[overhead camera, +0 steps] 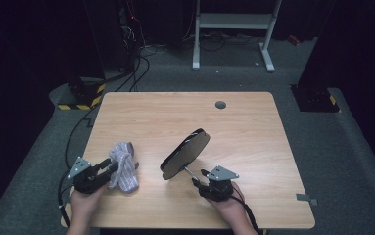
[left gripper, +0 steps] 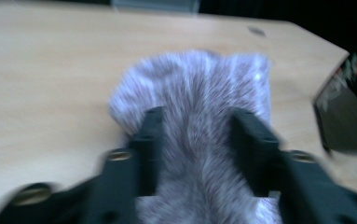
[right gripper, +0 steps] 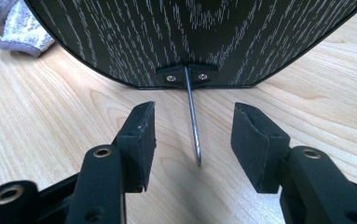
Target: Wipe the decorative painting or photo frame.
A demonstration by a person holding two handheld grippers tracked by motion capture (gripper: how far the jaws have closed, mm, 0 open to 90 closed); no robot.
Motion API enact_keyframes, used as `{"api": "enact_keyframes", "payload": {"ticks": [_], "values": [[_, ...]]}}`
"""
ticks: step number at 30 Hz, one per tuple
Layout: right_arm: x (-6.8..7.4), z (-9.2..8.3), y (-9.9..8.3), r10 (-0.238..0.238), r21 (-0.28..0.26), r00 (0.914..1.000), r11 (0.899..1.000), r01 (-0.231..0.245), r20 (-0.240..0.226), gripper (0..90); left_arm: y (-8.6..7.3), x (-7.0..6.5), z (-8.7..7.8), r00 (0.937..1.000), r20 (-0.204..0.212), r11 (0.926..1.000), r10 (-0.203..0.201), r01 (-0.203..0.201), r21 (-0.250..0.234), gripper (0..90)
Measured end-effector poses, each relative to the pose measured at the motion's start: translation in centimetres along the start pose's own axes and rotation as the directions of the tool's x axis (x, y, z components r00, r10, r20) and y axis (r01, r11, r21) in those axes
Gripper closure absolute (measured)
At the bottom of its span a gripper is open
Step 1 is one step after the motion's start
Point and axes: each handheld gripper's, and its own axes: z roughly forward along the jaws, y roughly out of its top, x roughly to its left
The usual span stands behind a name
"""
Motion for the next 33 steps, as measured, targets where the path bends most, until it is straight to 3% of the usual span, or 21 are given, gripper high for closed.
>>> {"api": "enact_keyframes", "payload": {"ticks": [3,7,11,16,20,22,26,30,33], "values": [[0.0,-0.1,0.0,-0.001,-0.005,1.0,1.0,0.001,0.003,49.4,-0.2,-0.4,0.8,1.0,-0.001,0.999,0.007,-0.007,0.043,38.3],[0.2,0.0,0.0,-0.003,-0.001,1.0,1.0,0.003,0.006,48.9,-0.4,-1.4,2.0,0.9992,0.012,0.9945,0.039,-0.039,0.097,35.7],[0.3,0.0,-0.2,-0.008,0.006,0.9999,1.0,0.008,0.006,48.9,-0.7,-2.7,3.7,0.995,0.016,0.9759,0.099,-0.1,0.194,33.8],[0.3,-0.3,-0.4,-0.008,0.008,0.9999,1.0,0.008,0.014,49.0,-0.4,-2.8,4.2,0.9965,0.007,0.9673,0.084,-0.083,0.24,29.5],[0.2,-0.5,-0.5,-0.006,0.009,0.9998,1.0,0.006,0.016,49.1,-0.2,-2.5,4.2,0.9874,-0.039,0.9551,0.153,-0.138,0.262,13.0],[0.2,-0.5,-0.5,-0.007,0.011,0.9999,1.0,0.007,0.015,49.2,-0.2,-2.1,4.3,0.9875,-0.046,0.9515,0.151,-0.132,0.278,4.9],[0.4,-0.4,-0.6,-0.013,0.018,0.9998,1.0,0.012,0.013,49.2,-0.7,-2.3,4.6,0.9863,0.019,0.9432,0.164,-0.162,0.29,8.9],[0.5,-0.3,-0.6,-0.014,0.019,0.9998,1.0,0.014,0.01,49.2,-0.9,-2.8,4.3,0.9768,0.069,0.9367,0.203,-0.214,0.277,26.9],[0.5,-0.3,-0.6,-0.02,0.019,0.9998,1.0,0.02,0.006,49.2,-1.1,-3.1,4.2,0.9728,0.093,0.9365,0.212,-0.23,0.265,40.5]]}}
